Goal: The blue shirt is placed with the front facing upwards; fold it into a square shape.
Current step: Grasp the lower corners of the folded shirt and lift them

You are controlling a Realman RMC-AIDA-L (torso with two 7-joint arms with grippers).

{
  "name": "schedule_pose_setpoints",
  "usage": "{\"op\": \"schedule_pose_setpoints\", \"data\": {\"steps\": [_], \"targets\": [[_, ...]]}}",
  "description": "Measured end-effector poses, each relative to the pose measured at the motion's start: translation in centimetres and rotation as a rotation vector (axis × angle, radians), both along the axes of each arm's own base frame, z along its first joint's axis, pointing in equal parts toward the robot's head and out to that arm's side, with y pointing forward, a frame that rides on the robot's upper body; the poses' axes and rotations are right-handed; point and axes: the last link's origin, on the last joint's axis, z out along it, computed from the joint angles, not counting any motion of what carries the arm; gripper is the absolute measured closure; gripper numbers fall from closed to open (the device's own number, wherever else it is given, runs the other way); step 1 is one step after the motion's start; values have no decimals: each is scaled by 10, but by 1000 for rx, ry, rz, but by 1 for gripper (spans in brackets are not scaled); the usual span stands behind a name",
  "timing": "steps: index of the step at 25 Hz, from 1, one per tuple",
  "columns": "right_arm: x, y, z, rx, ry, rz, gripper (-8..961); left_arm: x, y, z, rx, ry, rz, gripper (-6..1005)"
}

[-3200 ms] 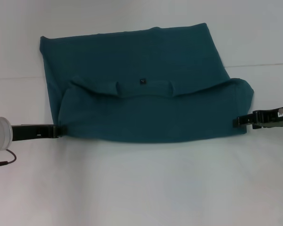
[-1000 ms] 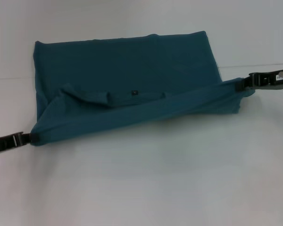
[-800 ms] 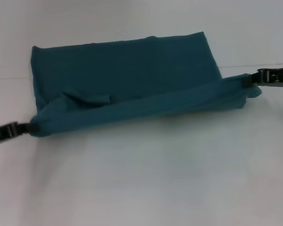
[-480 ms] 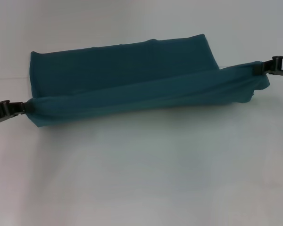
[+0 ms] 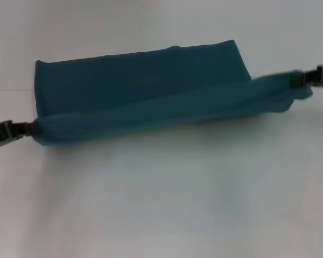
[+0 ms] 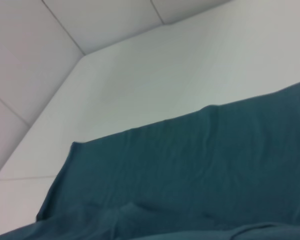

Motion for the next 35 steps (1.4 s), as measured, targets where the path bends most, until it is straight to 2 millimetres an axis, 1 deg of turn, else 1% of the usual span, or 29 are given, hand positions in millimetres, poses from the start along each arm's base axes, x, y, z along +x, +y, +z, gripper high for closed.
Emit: {"op": "schedule_pose_setpoints", "data": {"steps": [4, 8, 12, 15, 17, 20, 28, 31, 35], "targets": [[14, -21, -10, -58, 19, -8, 904, -7, -16, -8, -36, -23, 8, 944], [28, -44, -14, -92, 47, -15, 904, -15, -28, -7, -51, -30, 17, 943], [35, -54, -22, -122, 42, -22, 903, -17, -33, -5, -56, -31, 20, 943], [35, -59, -30, -155, 38, -19, 903, -17, -38, -3, -80, -41, 8, 944], [35, -63, -31, -176, 40, -16, 903, -16, -40, -2, -97, -46, -3, 944], [38, -70, -28, -194, 50, -22, 903, -14, -46, 1, -123, -49, -26, 945], [48, -95, -5, -187, 110, -34, 904, -9, -62, 3, -177, -64, -68, 945], [51, -104, -3, -192, 128, -41, 904, -13, -67, 4, -175, -70, -56, 945], [58, -119, -5, -212, 149, -66, 904, -19, -73, 3, -174, -75, -36, 945]]}}
